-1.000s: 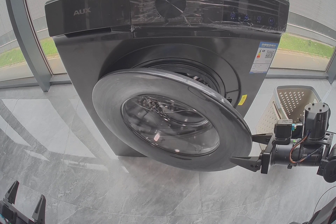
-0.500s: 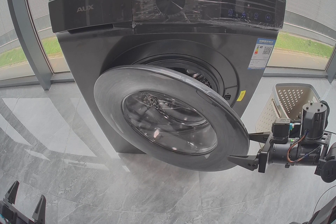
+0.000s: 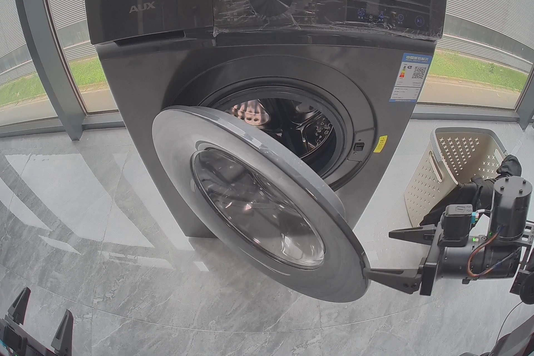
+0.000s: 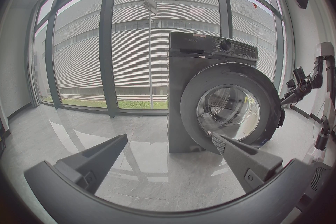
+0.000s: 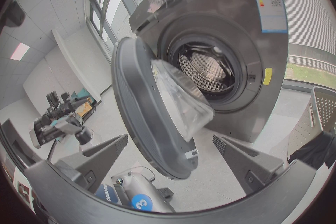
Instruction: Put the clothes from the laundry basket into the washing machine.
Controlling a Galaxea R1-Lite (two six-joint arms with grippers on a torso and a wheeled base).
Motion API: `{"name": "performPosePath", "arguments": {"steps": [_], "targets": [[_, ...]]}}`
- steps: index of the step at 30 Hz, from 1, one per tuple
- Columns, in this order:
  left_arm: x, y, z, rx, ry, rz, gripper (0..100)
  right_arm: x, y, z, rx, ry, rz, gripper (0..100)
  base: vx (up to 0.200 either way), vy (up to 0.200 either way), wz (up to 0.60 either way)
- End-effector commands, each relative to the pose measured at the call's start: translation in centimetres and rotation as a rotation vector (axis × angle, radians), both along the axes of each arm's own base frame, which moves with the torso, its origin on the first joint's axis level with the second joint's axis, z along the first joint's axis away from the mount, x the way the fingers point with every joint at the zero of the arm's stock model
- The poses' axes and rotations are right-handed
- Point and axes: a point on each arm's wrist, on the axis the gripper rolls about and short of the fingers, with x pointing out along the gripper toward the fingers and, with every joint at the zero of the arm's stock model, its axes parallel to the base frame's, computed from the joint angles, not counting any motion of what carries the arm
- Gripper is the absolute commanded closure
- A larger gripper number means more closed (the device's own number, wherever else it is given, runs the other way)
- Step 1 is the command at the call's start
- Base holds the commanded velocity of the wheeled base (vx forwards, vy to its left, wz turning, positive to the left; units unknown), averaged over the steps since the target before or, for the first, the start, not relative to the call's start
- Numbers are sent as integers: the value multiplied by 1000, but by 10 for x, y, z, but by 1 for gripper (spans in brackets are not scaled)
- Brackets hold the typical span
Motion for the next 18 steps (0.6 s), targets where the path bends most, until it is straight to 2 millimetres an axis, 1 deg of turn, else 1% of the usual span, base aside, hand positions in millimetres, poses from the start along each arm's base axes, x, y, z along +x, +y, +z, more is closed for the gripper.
{"name": "performPosePath", "arguments": {"steps": [1, 5, 9, 10, 14, 18], "targets": [[0, 0, -5, -1, -1, 0, 0, -14, -8, 30, 111, -81, -14, 0, 0, 0, 0], [0, 0, -5, -1, -1, 0, 0, -15, -8, 37, 171, -55, -29, 0, 0, 0, 0], [0, 0, -5, -1, -1, 0, 0, -5, -9, 38, 177, -39, -71, 0, 0, 0, 0], [0, 0, -5, -1, -1, 0, 0, 7, -10, 34, 163, -23, -107, 0, 0, 0, 0], [0, 0, -5, -1, -1, 0, 0, 35, -12, 22, 122, 16, -206, 0, 0, 0, 0], [0, 0, -5, -1, -1, 0, 0, 49, -8, 12, 89, 48, -262, 0, 0, 0, 0]]}}
